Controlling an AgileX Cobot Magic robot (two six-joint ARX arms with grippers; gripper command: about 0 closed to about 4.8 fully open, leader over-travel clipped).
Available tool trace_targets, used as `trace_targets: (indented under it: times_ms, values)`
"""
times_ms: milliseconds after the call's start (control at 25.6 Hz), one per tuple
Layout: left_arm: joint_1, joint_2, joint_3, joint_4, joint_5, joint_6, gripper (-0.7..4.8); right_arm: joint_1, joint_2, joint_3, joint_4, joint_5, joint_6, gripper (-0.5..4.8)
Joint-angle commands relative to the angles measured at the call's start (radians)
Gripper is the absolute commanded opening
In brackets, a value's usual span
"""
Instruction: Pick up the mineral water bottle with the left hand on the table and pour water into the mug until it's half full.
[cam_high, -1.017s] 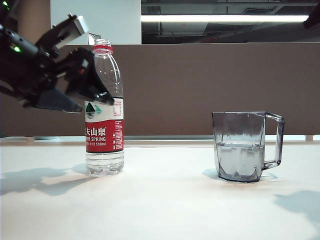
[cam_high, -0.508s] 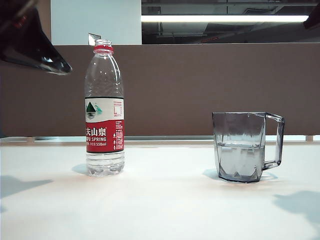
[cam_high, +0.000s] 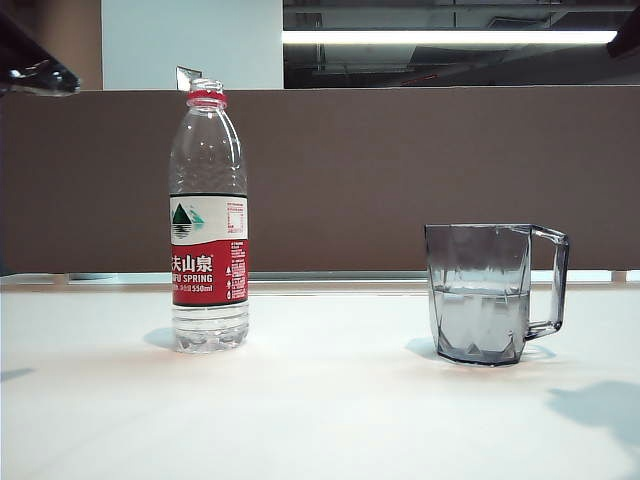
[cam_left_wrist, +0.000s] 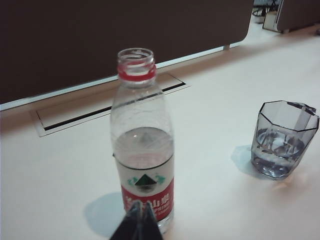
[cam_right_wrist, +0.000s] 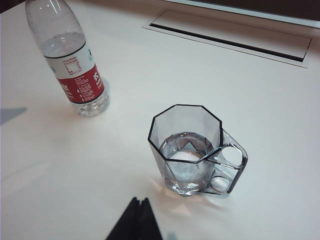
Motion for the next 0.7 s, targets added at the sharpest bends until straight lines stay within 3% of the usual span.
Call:
trace_targets:
  times_ms: [39,274,704]
  values:
    - [0.056,-0.048,-0.026,0.023,-0.004,-0.003,-0.06,0.000,-0.001,0.008,0.017,0.000,-0.003,-0.01]
    - [0.208,-0.226,-0.094,0.018,-0.003,0.005,-0.06,0.000,-0.001,0.008,0.017,0.000,-0.003,-0.01]
    - [0.373,-0.404,-0.185,-0.011,-0.005,0.005,-0.06,0.000,-0.001,0.008,0.017,0.000,-0.003,-0.01]
